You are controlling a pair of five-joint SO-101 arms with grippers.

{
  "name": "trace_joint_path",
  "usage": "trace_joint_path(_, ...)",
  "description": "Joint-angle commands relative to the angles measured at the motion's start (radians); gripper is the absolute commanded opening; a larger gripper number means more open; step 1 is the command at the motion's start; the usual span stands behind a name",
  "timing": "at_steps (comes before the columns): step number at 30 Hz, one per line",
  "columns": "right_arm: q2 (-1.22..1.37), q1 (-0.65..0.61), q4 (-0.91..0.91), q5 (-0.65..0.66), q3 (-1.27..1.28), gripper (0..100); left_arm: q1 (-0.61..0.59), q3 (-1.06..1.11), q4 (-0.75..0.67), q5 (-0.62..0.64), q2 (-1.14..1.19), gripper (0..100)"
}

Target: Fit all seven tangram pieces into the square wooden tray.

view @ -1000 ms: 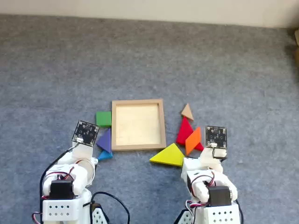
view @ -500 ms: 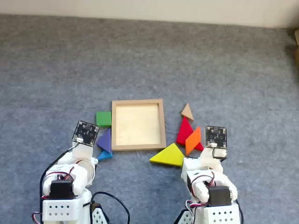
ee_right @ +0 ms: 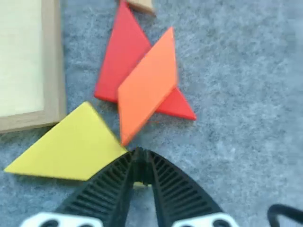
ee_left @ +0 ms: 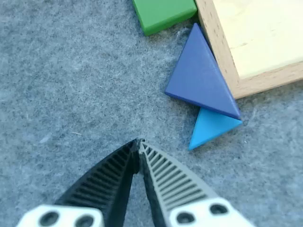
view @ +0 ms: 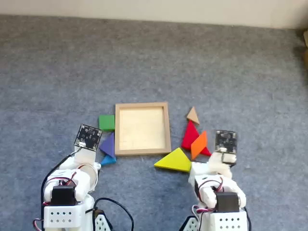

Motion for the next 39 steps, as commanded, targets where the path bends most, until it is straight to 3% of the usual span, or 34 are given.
trace_joint_path(1,-0.018,0.081,-0.117,0.011,-0.081,4.6,0.019,0.019,0.008,-0.006,-0.027,1)
trace_joint_path(5,-0.018,0.154,-0.275,0.011,-0.101,12.5,0.019,0.019,0.008,-0.006,-0.027,1)
trace_joint_path(11,-0.018,0.182,-0.277,0.005,-0.136,11.2,0.019,0.019,0.008,-0.006,-0.027,1)
trace_joint_path(15,-0.016,0.165,-0.211,0.008,-0.222,4.9,0.019,0.019,0.008,-0.006,-0.027,1)
trace_joint_path(24,0.004,0.042,-0.044,0.005,-0.45,4.9,0.019,0.019,0.008,-0.006,-0.027,1)
trace_joint_path(35,0.595,0.039,-0.042,0.011,-0.687,4.9,0.019,0.019,0.008,-0.006,-0.027,1)
trace_joint_path(39,0.753,-0.031,-0.041,0.012,-0.745,4.9,0.019,0.019,0.008,-0.006,-0.027,1)
